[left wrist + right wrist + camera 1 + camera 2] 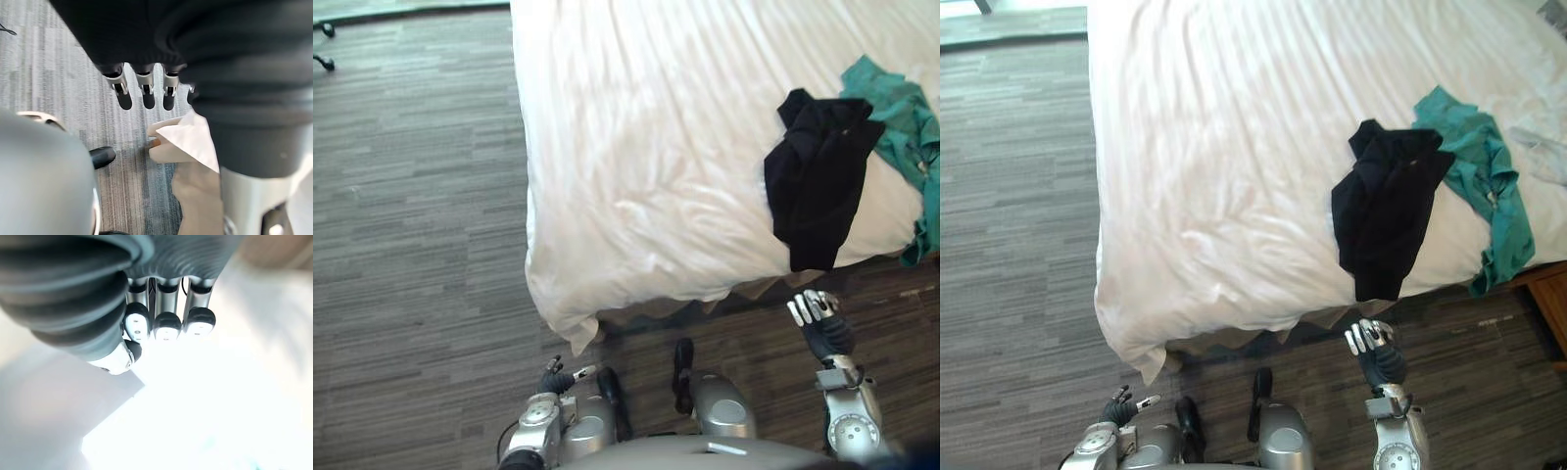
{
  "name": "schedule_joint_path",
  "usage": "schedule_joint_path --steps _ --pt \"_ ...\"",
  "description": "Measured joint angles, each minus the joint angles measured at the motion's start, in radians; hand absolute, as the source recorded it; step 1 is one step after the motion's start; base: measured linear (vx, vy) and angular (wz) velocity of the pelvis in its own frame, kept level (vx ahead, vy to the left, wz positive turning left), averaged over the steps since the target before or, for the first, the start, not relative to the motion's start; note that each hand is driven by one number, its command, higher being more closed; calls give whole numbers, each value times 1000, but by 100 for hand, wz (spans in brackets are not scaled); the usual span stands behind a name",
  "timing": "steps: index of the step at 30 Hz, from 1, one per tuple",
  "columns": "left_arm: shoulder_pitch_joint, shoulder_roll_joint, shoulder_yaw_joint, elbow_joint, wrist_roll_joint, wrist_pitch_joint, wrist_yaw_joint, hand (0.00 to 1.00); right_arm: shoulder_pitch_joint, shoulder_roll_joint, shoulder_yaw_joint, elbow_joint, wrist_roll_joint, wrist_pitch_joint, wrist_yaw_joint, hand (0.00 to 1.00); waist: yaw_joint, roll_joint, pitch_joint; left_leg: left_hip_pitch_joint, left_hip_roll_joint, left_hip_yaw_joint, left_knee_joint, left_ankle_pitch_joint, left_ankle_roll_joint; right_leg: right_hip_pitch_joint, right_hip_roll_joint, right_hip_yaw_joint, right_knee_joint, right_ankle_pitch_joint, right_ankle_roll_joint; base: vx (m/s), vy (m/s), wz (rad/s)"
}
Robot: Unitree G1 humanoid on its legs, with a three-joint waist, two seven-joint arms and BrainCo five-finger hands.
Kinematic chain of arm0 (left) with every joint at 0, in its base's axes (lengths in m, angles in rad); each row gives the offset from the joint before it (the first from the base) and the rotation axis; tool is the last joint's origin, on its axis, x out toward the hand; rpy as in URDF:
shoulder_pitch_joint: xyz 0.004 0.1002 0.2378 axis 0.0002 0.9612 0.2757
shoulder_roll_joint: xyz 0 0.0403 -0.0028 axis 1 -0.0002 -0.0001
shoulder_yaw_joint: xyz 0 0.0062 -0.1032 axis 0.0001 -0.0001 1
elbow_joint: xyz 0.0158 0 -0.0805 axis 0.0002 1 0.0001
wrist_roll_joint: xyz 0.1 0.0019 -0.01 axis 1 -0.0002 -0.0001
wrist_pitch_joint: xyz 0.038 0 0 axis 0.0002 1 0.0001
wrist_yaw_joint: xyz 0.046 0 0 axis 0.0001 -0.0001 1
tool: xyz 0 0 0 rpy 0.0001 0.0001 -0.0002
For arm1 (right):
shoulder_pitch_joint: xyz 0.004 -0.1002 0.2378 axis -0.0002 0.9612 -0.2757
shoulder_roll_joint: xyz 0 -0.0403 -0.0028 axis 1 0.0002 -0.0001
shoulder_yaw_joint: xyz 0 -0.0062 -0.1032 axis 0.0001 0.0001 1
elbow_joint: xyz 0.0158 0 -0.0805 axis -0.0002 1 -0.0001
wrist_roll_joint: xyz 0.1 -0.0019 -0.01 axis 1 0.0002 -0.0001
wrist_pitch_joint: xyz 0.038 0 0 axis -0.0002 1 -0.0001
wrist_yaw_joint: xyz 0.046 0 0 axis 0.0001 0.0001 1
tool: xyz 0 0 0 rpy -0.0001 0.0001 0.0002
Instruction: Tidy the bed and pick cloth on bed and put in laundry
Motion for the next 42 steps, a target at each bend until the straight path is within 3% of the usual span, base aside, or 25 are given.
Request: schedule_joint_path --steps 4,7,12,14,16,19,21,24,26,32,37,39,42 --pt "-2 0 -3 -13 16 15 1 0 -119 -9 163 -28 -45 60 12 100 21 4 -6 -2 -1 -20 -12 1 2 14 -2 -21 -9 -1 3 -30 -1 12" --pt "-2 0 -5 -32 16 29 1 0 -191 -28 229 -23 -43 68 -4 100 39 8 -6 -20 -3 -44 -10 2 2 10 -5 -39 -12 -5 8 -7 -17 26" --pt "-45 2 -23 -39 15 55 0 0 -472 -45 318 81 -5 73 -114 100 87 25 20 -97 -10 -101 34 12 12 -28 -22 -84 0 0 1 18 -7 36" --pt "-109 -1 -40 -38 12 58 -1 0 -673 -43 333 193 49 71 -199 100 113 54 82 -167 -16 -121 91 11 12 -65 -39 -107 16 8 -11 -53 19 44" --pt "-127 -7 -42 -36 3 62 -1 0 -758 -41 336 271 62 61 -233 100 122 72 95 -219 -19 -133 107 10 14 -103 -41 -121 21 12 -15 -71 14 34" --pt "-175 -23 -44 -10 -5 60 -2 0 -859 -43 320 421 163 22 -289 100 149 111 121 -300 -27 -154 131 14 25 -171 -54 -134 38 19 -17 -25 25 23" --pt "-204 -37 -63 11 -8 52 2 0 -872 -45 281 497 237 -31 -300 100 160 141 139 -336 -38 -154 139 18 32 -215 -69 -131 62 18 -18 -18 48 9" --pt "-220 -45 -81 30 -18 49 2 0 -872 -45 248 509 287 -76 -289 100 149 157 149 -360 -49 -149 141 21 37 -253 -84 -117 83 18 -17 -20 51 -4" --pt "-223 -47 -84 48 -26 35 2 0 -862 -45 239 526 308 -104 -287 100 127 158 150 -363 -54 -136 142 22 38 -268 -90 -103 95 18 -17 -11 41 -10" --pt "-222 -46 -111 64 -19 13 7 0 -778 -38 131 523 318 -107 -266 100 99 157 156 -327 -51 -101 137 13 28 -265 -89 -68 122 8 -18 -26 5 -16" --pt "-216 -46 -109 81 38 3 22 0 -651 -5 21 477 414 -108 -223 100 45 149 159 -285 -42 -53 122 5 26 -253 -73 -17 112 11 -12 -11 -21 -36" --pt "-209 -46 -102 81 37 -5 25 0 -555 6 -50 469 431 -109 -221 100 18 137 167 -251 -31 -22 115 -7 25 -226 -55 8 87 14 -8 19 -25 -48" --pt "-202 -51 -95 79 35 -10 24 0 -376 3 -153 550 419 -105 -250 100 6 126 172 -214 -20 6 90 -11 19 -203 -36 34 54 18 -3 62 -20 -36"
